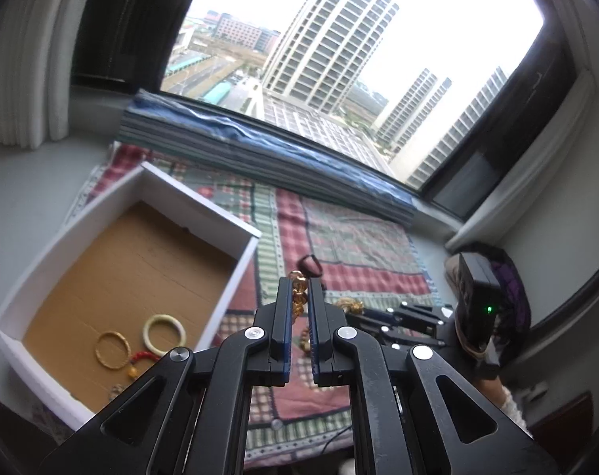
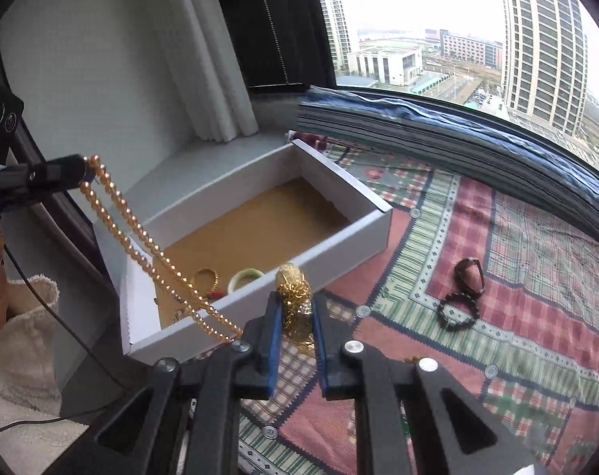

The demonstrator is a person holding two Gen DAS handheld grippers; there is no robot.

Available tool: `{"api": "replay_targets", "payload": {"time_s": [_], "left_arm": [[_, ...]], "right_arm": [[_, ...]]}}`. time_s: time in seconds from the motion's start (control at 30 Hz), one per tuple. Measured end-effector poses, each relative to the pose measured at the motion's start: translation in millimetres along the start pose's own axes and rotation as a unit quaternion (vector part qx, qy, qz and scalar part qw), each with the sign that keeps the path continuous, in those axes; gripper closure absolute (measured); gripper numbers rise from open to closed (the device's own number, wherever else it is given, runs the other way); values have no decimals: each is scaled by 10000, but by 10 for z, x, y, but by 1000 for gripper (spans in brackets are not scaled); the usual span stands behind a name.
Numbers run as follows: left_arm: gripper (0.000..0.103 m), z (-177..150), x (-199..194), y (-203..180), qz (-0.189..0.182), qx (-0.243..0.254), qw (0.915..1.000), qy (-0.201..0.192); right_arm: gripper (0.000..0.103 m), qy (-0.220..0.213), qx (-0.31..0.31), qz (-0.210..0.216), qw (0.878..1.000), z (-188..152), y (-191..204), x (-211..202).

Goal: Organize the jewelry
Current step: 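Carry the necklace and earrings with both tools over the white box, then open both tools to drop the necklace and earrings into the box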

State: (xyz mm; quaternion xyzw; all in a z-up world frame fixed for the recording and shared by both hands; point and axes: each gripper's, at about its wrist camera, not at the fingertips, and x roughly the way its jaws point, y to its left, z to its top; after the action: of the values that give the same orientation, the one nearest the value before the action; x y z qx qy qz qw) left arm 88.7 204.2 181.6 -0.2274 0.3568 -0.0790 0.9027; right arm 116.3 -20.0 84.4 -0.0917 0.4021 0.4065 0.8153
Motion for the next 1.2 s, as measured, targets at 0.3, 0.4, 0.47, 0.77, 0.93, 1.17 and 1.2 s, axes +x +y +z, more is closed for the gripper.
{"api": "replay_targets", "payload": {"time_s": [0.3, 0.4, 0.47, 0.77, 0.93, 1.17, 1.2], "left_arm": [[98, 236, 204, 857, 805, -321, 9961, -171], [98, 207, 522, 1177, 1102, -340, 9933, 22], [98, 149, 764, 1388, 1333, -394, 9901, 172], [65, -305, 1507, 2178, 2140, -1028, 9687, 728], [41, -406, 1404, 2151, 2301, -934, 9666, 639], [18, -602, 1015, 1603, 2210, -326, 9746, 144], [16, -643, 969, 1498, 2139, -245, 9765, 83]], "right_arm": [[88, 30, -473, 166, 9987, 539, 461, 703], [88, 170, -596, 92, 9980, 658, 537, 1109], [88, 312, -693, -42, 9971, 692, 574, 1396], [73, 896, -640, -565, 9923, 530, 481, 2280], [50, 754, -522, -570, 9942, 469, 471, 2140], [29, 25, -528, -824, 9952, 223, 534, 1535], [29, -79, -538, -889, 9946, 151, 530, 1450]]}}
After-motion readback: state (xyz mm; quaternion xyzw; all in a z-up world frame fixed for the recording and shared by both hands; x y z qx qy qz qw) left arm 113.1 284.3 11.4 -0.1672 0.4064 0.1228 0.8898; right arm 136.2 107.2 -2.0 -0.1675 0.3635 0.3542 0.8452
